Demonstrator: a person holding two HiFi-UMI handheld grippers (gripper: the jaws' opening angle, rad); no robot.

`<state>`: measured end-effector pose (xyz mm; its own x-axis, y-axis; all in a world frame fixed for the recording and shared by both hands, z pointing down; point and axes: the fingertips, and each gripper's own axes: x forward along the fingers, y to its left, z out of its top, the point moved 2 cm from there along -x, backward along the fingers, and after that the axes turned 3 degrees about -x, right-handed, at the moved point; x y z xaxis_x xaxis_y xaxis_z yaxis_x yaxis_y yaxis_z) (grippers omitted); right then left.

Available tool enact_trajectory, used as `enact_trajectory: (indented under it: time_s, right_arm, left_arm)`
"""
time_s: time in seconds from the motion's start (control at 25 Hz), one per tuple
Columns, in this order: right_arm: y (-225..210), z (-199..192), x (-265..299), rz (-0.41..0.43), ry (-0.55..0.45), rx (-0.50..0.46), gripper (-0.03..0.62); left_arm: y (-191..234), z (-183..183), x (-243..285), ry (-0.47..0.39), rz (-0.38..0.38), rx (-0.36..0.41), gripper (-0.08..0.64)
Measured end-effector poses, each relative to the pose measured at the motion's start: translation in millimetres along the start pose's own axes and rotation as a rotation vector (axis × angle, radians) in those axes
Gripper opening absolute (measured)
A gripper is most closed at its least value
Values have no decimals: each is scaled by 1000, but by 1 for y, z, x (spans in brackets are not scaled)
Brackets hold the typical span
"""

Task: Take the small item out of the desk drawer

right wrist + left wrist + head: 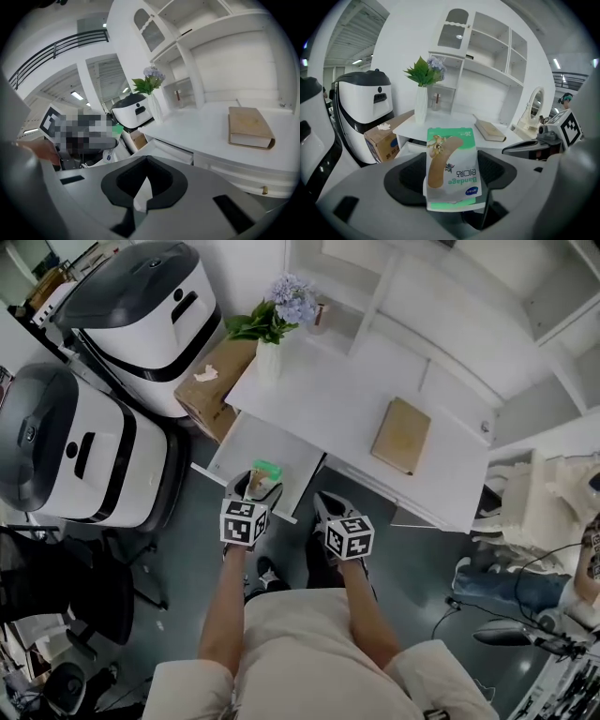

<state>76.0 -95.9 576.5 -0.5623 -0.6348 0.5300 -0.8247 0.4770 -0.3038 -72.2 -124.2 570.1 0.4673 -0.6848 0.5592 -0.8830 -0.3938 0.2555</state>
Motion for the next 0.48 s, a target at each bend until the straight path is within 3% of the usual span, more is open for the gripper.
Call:
enact_trajectory:
  time_s: [0.48]
  right_arm:
    - [67, -18, -22, -40, -56, 22, 20]
  left_arm:
    - [-17, -33, -75, -55, -6, 81, 354]
